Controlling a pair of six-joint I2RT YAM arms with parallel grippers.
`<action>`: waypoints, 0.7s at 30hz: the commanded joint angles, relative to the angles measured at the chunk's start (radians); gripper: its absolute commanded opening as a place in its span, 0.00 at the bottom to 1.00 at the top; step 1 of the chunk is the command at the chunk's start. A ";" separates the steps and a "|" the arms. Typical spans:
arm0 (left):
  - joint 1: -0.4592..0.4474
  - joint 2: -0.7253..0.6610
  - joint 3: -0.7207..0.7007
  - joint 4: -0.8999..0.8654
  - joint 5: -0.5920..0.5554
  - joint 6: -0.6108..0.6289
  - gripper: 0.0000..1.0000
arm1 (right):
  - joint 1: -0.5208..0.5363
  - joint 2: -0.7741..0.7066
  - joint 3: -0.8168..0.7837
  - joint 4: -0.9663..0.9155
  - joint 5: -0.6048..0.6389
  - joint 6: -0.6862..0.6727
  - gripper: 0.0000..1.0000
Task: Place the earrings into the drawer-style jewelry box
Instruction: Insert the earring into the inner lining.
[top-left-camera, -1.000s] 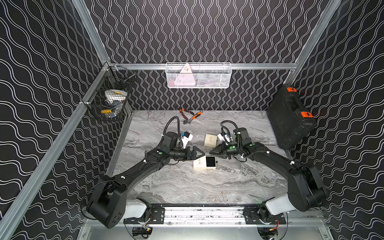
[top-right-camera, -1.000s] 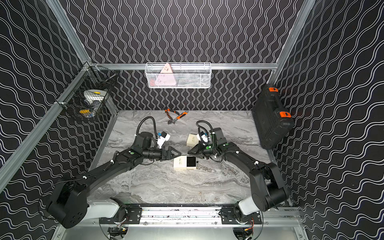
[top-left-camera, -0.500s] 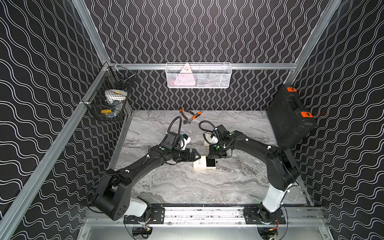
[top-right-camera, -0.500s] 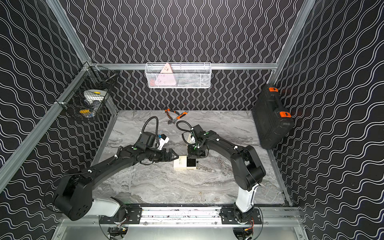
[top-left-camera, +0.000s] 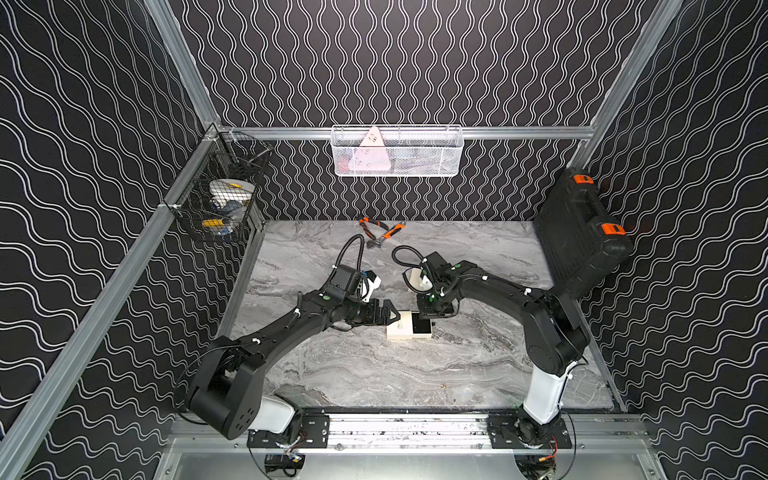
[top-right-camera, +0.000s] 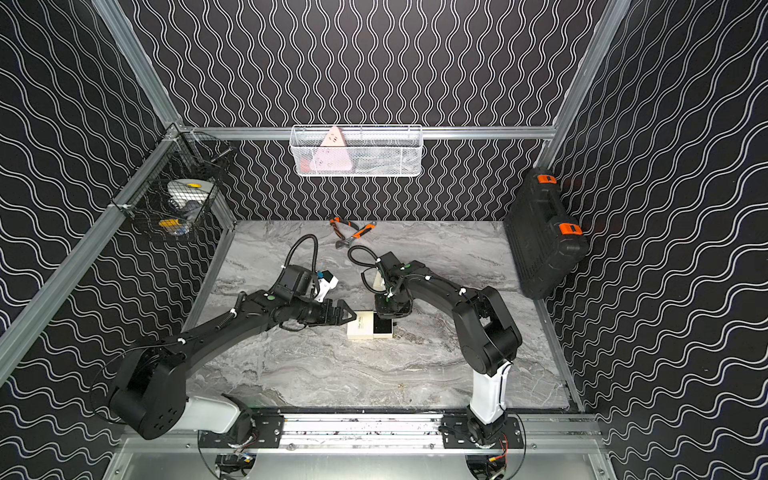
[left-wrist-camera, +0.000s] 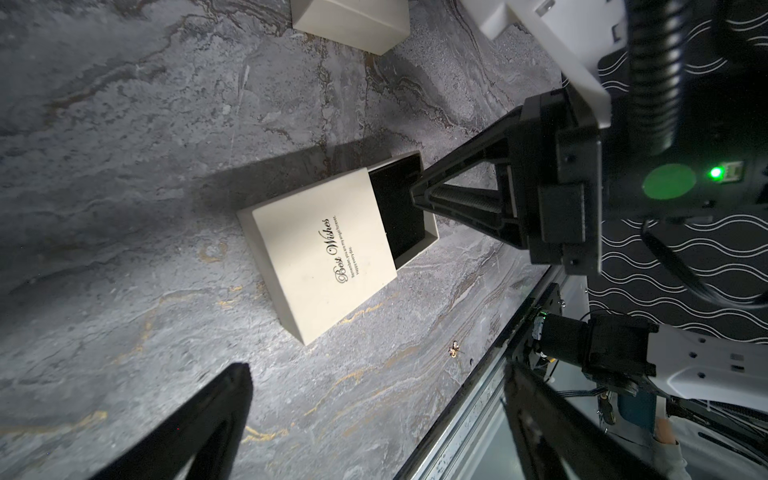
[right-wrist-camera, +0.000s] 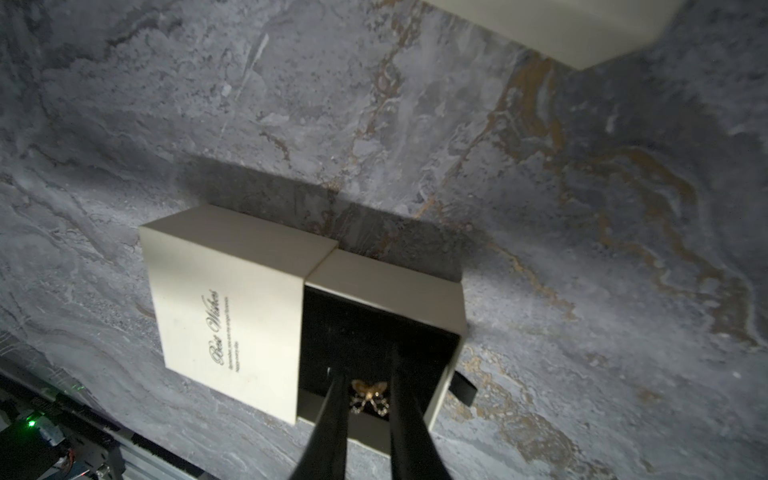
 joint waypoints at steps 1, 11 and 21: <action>0.001 0.001 -0.003 -0.013 -0.007 0.021 0.99 | 0.010 0.013 0.012 -0.018 0.016 -0.004 0.05; 0.001 -0.005 -0.012 -0.009 -0.005 0.023 0.99 | 0.018 0.040 0.037 -0.025 0.056 -0.009 0.04; 0.002 -0.005 -0.012 -0.005 -0.001 0.026 0.99 | 0.025 0.058 0.048 -0.027 0.072 -0.010 0.03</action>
